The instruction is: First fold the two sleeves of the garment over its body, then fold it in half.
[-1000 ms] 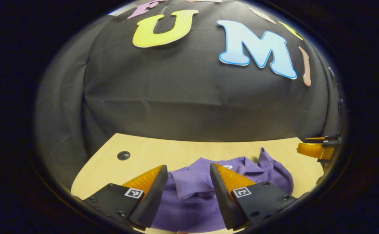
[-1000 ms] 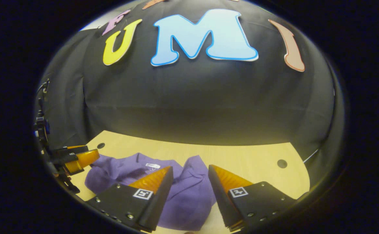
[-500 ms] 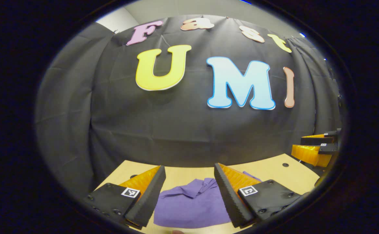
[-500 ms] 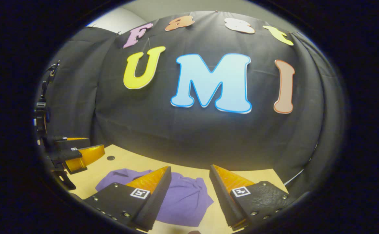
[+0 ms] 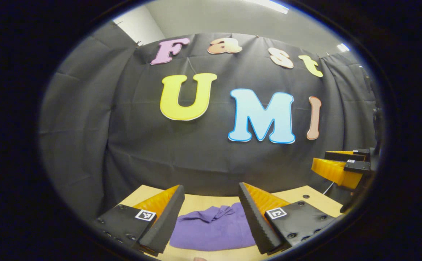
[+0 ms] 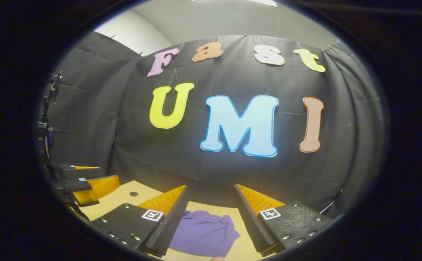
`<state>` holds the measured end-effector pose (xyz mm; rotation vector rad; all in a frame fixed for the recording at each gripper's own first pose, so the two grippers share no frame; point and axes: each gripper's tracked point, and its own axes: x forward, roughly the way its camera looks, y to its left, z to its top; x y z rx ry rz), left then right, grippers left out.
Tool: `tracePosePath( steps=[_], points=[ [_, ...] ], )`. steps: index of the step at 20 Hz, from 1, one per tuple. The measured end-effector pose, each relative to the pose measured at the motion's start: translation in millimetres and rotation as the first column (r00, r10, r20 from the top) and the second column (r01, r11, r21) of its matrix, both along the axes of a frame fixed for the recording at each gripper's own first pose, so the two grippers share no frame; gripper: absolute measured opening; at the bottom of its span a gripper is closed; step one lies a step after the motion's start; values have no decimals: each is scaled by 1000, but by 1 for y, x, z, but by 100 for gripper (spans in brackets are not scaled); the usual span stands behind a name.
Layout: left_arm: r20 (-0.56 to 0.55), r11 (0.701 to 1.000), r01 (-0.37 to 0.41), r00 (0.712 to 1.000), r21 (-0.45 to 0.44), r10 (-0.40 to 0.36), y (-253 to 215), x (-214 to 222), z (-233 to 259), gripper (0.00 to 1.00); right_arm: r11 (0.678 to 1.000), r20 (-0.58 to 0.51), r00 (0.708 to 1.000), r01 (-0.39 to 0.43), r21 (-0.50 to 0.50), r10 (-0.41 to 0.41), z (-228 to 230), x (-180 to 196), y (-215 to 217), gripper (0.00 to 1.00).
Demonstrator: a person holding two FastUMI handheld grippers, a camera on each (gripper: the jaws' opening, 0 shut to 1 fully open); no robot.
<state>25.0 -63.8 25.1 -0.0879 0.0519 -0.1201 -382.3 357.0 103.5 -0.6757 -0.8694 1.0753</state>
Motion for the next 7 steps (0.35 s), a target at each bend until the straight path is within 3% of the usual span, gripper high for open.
tracePosePath(
  steps=[7],
  points=[
    [49, 1000, -13, 999, 26, 12, 19, -25, 20, 94, 999, -1, 1000, 3, 41, -3, -3, -10, -6, 82]
  ],
)
